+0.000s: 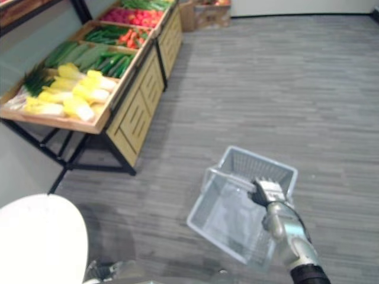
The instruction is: Pick vegetable in the basket
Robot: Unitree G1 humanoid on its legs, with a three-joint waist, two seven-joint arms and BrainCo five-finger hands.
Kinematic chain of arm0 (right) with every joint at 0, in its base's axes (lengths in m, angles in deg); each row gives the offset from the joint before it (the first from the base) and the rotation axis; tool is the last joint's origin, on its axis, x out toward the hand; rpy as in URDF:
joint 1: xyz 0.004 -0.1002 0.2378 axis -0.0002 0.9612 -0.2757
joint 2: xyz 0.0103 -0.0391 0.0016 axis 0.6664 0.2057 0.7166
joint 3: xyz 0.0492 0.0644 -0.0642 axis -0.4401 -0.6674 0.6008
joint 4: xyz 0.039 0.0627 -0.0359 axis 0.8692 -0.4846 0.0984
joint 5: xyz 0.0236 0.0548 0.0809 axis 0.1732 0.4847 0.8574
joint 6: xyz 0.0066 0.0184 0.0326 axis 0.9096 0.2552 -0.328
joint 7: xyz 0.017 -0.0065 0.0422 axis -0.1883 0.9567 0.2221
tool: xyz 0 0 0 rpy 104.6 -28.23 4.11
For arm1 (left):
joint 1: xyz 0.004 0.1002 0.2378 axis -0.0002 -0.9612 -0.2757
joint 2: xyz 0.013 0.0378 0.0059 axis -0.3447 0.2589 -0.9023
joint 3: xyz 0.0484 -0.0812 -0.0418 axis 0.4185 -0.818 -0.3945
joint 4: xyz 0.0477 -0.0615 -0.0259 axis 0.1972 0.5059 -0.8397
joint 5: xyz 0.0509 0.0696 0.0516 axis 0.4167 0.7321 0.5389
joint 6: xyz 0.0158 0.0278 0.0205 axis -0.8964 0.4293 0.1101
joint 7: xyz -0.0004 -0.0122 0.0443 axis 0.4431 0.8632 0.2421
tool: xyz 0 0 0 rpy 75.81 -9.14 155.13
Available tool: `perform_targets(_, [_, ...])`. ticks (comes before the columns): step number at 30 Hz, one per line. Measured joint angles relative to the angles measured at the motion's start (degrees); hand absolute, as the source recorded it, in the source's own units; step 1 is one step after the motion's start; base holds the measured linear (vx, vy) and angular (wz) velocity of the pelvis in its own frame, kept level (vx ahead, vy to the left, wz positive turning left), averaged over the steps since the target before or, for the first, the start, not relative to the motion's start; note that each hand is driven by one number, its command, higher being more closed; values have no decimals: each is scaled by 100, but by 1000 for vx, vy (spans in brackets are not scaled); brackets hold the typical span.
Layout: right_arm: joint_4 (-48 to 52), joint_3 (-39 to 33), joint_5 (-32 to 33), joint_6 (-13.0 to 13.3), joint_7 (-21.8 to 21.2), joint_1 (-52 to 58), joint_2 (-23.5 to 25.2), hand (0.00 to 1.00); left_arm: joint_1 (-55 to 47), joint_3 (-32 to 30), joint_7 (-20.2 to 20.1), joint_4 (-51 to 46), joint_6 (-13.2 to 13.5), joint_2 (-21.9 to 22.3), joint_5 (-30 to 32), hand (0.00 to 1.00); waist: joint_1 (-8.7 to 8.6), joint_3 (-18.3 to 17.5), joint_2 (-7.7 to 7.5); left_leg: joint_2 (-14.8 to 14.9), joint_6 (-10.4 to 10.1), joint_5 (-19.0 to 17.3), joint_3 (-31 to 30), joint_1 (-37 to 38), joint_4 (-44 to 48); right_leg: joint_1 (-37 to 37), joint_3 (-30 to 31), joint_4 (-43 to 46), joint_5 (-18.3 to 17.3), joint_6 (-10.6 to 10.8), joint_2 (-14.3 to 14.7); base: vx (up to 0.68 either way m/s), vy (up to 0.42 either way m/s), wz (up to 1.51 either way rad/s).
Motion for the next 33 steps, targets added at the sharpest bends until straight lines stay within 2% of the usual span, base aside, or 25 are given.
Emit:
perform_targets(2, [-198,-32,7,32,1,-147,-10,100,-1,-9,-32,-42,36,-4,3,0,4,13,-25,-247,-37,-177,209,-171,-348,116,-55,-82,6,9,25,174,-20,11])
perform_targets(4, [-619,-155,12,31,36,-369,-76,100,-18,34,-49,-76,-1,-4,17,0,13,23,-36,-958,-25,-82,268,-256,-1815,279,-216,-121,12,21,-25,242,102,20])
perform_targets(5, [-699,-224,12,28,40,-396,-95,100,-37,44,-52,-81,-15,4,19,0,14,23,-25,-1142,-11,101,228,-251,-2330,319,-254,-121,16,33,-27,270,194,19])
perform_targets(6, [-874,-270,13,22,77,-458,-177,100,-100,51,-54,-73,-52,30,27,0,46,20,22,-1437,13,784,-7,-195,-3321,399,-281,-117,16,68,16,358,266,3])
perform_targets(7, [-994,-283,16,16,107,-509,-234,100,-190,32,-55,-53,-52,38,31,0,112,2,121,-1535,500,1034,-57,-18,-3751,547,-273,-135,-56,246,70,348,254,14])
perform_targets(8, [-1056,-281,17,17,129,-538,-219,100,-172,23,-54,-26,-50,37,31,0,99,47,33,-1636,571,973,-115,5,-3775,611,-306,-176,-66,307,29,296,197,42])
perform_targets(9, [-1097,-281,37,20,176,-620,-224,100,-116,21,-61,-66,-42,-107,68,0,70,157,-198,-1770,495,892,-173,-142,-3609,667,-397,-318,-28,380,-67,145,85,51])
perform_targets(10, [-1097,-280,36,20,182,-698,-226,100,-98,12,-61,-88,-44,-164,75,0,100,192,-233,-1777,479,808,-162,-196,-3505,684,-398,-369,15,449,-79,153,88,38])
perform_targets(12, [-1098,-259,59,33,192,-969,-227,100,-90,-108,-55,-4,-65,-133,123,0,168,255,-225,-1733,585,401,7,-299,-2943,944,-353,-681,142,652,-110,116,58,0])
perform_targets(14, [-1095,-196,116,104,225,-1027,-180,100,-108,-110,-51,88,-84,-86,230,0,253,251,-200,-1648,496,193,142,-281,-2676,1069,-319,-756,201,753,-140,76,19,-20])
perform_targets(15, [-1092,-165,212,168,226,-1048,-147,100,-130,-107,-52,154,-98,-24,240,0,286,228,-156,-1567,494,-66,275,-234,-2621,1107,-303,-753,201,781,-133,72,22,-23])
perform_targets(16, [-1090,-172,235,196,230,-1053,-117,100,-147,-108,-52,157,-101,8,241,0,287,226,-154,-1576,592,-153,344,-187,-2631,1137,-312,-741,153,813,-156,70,49,-21])
perform_targets(17, [-1084,-176,246,206,247,-1062,-9,100,-168,-148,-48,137,-91,-67,243,0,334,213,-344,-1669,612,-272,570,-204,-2512,1067,-377,-547,-312,807,-419,91,74,-9])
perform_targets(18, [-1103,-207,248,184,250,-1031,142,100,-153,-136,-46,165,-120,-151,244,0,314,171,-476,-1657,791,-495,735,-209,-2106,915,-478,-153,-627,883,-700,125,83,-4])
perform_targets(19, [-1100,-232,261,151,252,-951,260,100,-221,-120,-47,132,-115,-205,246,0,295,128,-588,-1674,765,-584,818,-185,-1930,938,-529,97,-679,898,-790,275,36,27])
perform_targets(20, [-1133,-231,286,120,250,-803,305,100,-256,-34,-38,149,-122,-190,246,0,241,120,-498,-1601,695,-936,697,-75,-1909,624,-529,1326,-729,803,-1019,324,76,32])
perform_targets(21, [-1261,-203,287,46,218,-753,401,100,-259,39,-37,85,-113,-202,244,0,267,104,-533,-1549,664,-1037,649,-64,-1831,89,-221,2536,-518,664,-1313,384,137,42])
perform_targets(22, [-1400,-203,287,11,194,-734,521,100,-235,107,-40,58,-107,-271,242,0,267,114,-550,-1548,752,-1101,561,25,-1813,-369,57,3525,24,381,-1528,328,204,44])
perform_targets(23, [-1571,-206,287,-38,182,-684,639,100,-192,229,-39,43,-116,-355,242,0,255,150,-567,-1589,786,-1180,363,265,-1899,-779,554,4415,926,350,-1621,819,238,185])
perform_targets(24, [-1678,-496,255,-204,165,-458,594,100,-57,546,-2,-308,-85,-406,217,0,86,284,-528,-1867,743,-1181,-439,1319,-2609,-1437,593,4416,-70,63,-1326,836,129,209])
perform_targets(27, [-1536,-690,445,-191,227,-472,605,100,136,557,0,-415,-69,-359,199,0,14,325,-426,-1859,651,-1152,-687,1516,-2631,-1933,520,2783,11,97,-880,549,-110,128])
perform_targets(29, [-1506,-719,458,-170,243,-506,598,100,182,656,3,-413,-50,-337,197,0,-7,355,-359,-1782,548,-1197,-1002,1598,-2663,-2056,748,1644,118,133,-605,304,-250,84])
perform_targets(30, [-1508,-918,461,-173,243,-474,597,100,241,791,1,-394,-49,-309,199,0,-65,344,-206,-1646,262,-1388,-1330,1679,-2805,-2168,1099,921,361,331,-468,309,-279,94])
perform_targets(32, [-1455,-1247,464,-211,257,-252,702,100,354,787,10,-299,-41,-353,228,0,-19,355,-279,-1591,-181,-1489,-1865,1723,-2881,-2154,1812,23,764,697,-713,439,-435,125])
perform_targets(33, [-1440,-1331,464,-222,256,-176,758,100,354,756,10,-254,-48,-374,228,0,-22,352,-339,-1552,-316,-1568,-2020,1797,-2875,-2148,1894,172,741,665,-828,426,-466,120])
